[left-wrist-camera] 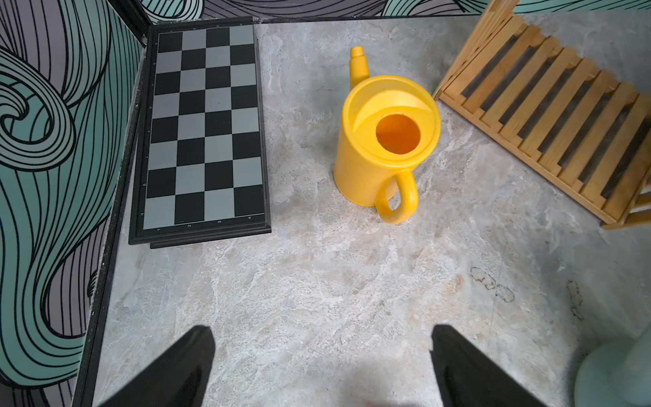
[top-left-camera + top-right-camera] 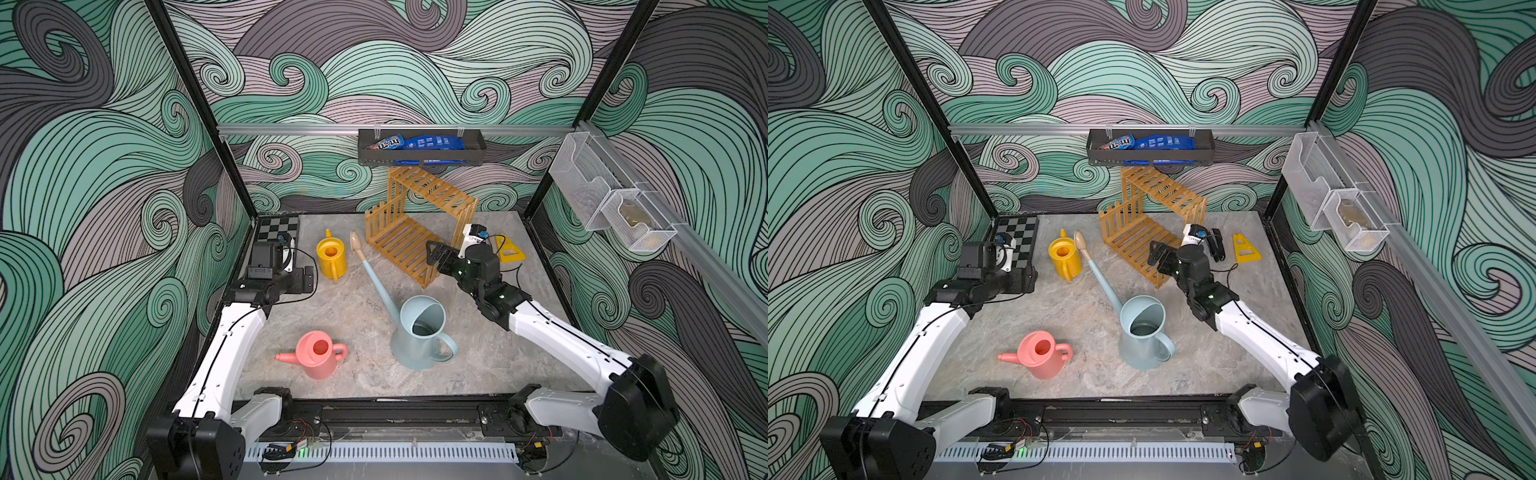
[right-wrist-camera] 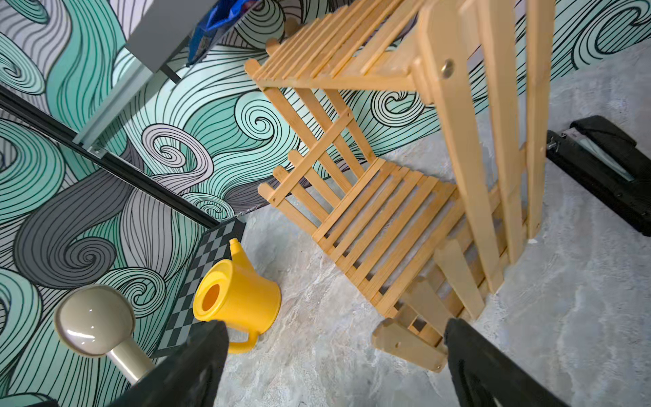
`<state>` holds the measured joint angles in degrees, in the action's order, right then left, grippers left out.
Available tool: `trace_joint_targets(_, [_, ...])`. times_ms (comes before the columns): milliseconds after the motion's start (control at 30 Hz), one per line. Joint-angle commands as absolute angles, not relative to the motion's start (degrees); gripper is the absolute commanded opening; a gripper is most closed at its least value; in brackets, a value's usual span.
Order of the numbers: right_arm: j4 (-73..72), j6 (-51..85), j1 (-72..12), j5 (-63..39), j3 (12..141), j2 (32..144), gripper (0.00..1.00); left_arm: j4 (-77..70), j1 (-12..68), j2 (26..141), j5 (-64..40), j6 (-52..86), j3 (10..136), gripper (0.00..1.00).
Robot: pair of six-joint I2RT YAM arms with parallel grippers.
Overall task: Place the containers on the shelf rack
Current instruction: Adjust the shelf at the center of the board.
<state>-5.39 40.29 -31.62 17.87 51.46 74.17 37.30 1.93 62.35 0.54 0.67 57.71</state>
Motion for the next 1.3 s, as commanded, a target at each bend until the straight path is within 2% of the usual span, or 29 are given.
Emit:
trace_joint_targets(0, [-1.0, 43.6, -32.0, 23.3, 53.4, 77.5, 0.98, 37.8, 1.5, 61.2, -0.7, 0.4, 57.9, 0.99])
trace_joint_targets(233, [2.5, 44.5, -32.0, 23.8, 57.5, 85.0, 0.97, 38.6, 1.6, 61.3, -1.9, 0.8, 58.6, 0.99])
trace_joint_targets(667, [11.9, 42.1, -32.1, 25.1, 67.2, 95.2, 0.86, 39.3, 1.7, 61.1, -1.4, 0.9, 59.0, 0.99])
trace_joint_targets(833, [9.9, 39.6, -31.8, 26.0, 64.8, 93.9, 0.77, 38.4, 1.8, 61.0, -1.3, 0.9, 58.3, 0.99])
trace_joint_targets(1033, [9.7, 39.2, -28.8, 23.1, 62.1, 92.2, 0.61, 38.9, 1.8, 61.0, -1.4, 1.0, 58.7, 0.99])
trace_joint_targets(1267, [9.7, 36.2, -28.3, 23.5, 60.3, 90.1, 0.57, 39.2, 1.9, 61.0, -0.9, 0.9, 59.1, 0.99])
